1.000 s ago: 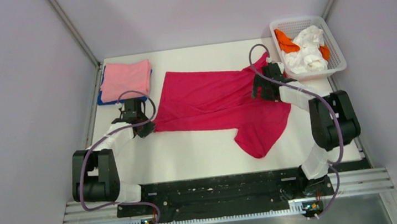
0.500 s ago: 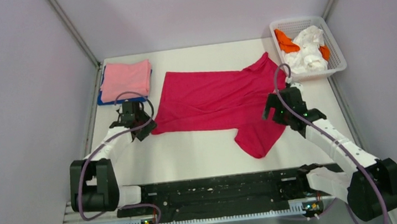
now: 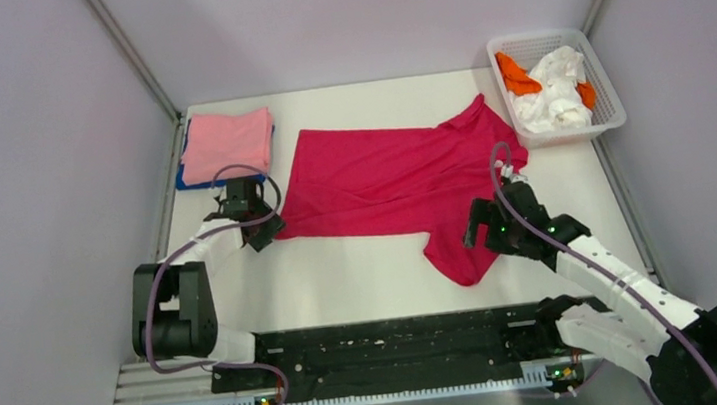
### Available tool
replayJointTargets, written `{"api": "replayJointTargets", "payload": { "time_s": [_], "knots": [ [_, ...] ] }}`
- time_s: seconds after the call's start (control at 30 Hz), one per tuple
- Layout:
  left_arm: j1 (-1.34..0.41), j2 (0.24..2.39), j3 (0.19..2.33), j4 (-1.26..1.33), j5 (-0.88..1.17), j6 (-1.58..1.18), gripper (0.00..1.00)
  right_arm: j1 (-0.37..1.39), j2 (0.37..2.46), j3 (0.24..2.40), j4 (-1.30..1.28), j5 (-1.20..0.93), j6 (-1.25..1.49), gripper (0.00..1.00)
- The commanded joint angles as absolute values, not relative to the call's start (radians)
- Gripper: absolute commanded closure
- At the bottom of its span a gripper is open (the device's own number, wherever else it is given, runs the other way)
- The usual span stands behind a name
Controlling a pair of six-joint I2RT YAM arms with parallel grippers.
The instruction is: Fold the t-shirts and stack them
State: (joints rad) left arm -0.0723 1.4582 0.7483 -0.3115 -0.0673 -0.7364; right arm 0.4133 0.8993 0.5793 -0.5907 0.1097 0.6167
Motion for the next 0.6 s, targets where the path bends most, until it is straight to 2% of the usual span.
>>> {"api": "replayJointTargets", "payload": {
  "time_s": [0.0,0.23,0.57],
  "knots": [
    [-0.066,1.434,0.788,-0.252,-0.067,-0.75,0.48,0.476,0.904,0.559,-0.622,0.085,0.695,0.03],
    [-0.063,1.422,0.792,-0.262,-0.057,-0.753,0.48,0.592,0.97,0.56,-0.659,0.122,0.752,0.08],
    [-0.059,1.367,0.779,-0.279,-0.093,-0.748,0.48,0.664,1.127,0.551,-0.623,0.168,0.8,0.27]
  ]
}}
